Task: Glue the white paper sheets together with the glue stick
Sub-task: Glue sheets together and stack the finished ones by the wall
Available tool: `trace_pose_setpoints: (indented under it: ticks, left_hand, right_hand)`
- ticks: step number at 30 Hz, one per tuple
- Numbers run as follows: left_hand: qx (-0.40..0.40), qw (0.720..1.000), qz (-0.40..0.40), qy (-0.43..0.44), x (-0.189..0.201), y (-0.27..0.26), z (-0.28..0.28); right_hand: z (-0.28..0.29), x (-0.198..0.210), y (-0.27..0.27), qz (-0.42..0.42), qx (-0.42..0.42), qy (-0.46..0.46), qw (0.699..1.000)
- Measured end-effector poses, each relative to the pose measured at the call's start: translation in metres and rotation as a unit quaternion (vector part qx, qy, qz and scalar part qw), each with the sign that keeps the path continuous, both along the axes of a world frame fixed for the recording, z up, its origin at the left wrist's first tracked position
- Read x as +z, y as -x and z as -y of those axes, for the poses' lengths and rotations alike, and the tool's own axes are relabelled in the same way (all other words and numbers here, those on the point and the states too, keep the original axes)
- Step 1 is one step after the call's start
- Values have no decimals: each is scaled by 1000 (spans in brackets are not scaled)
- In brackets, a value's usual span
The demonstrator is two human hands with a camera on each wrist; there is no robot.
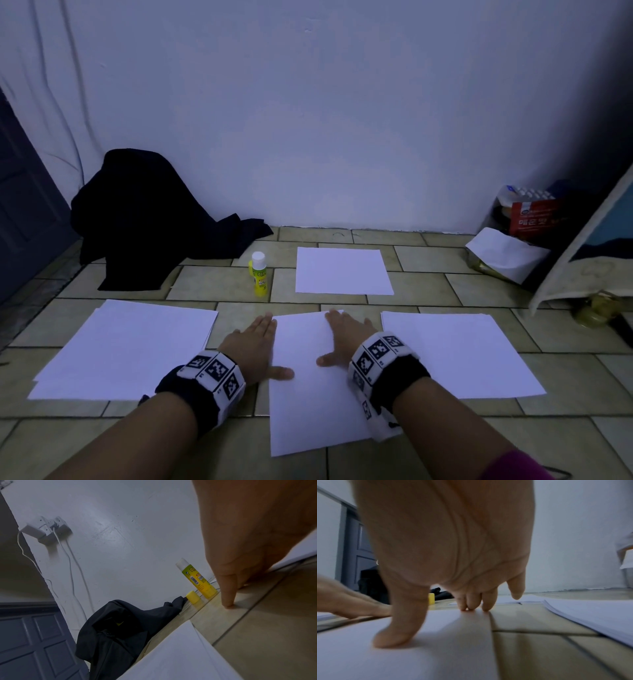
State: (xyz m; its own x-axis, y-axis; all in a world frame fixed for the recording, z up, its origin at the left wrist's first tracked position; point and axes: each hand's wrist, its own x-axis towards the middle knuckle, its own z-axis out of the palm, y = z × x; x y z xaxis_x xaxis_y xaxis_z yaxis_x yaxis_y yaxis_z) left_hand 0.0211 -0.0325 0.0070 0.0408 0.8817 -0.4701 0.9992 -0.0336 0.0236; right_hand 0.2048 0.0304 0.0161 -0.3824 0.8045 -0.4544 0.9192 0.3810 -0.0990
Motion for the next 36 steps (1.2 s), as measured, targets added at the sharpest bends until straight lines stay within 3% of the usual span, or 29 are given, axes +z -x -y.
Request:
trace_pose_setpoints:
  ticks: [3, 6, 9, 14, 18, 25, 31, 36]
  left_hand:
    - [2, 995, -45, -86, 9, 0, -2]
    - [-23, 988, -51, -146, 14, 2, 0]
    - [-56, 992, 31, -110, 11, 1, 3]
    - [-56, 994, -12, -98, 17, 1, 2]
    - [-4, 997, 30, -76, 8, 13, 1]
    - [-28, 999, -25, 21, -1, 34, -5]
    - [-16, 999, 7, 37, -2, 37, -6]
    - [-19, 997, 23, 74, 2, 28, -4]
  right_hand:
    - [4, 5, 8, -3, -24, -63, 998]
    - [12, 7, 18, 18, 17, -76, 997]
    - [19, 2, 32, -4, 29, -64, 998]
    - [26, -9, 54, -15, 41, -2, 999]
    - [24, -13, 57, -3, 104, 21, 994]
    - [5, -4, 16, 8, 130, 52, 990]
    - [-22, -4, -43, 92, 90, 44, 991]
    - [-24, -3, -46, 98, 55, 27, 993]
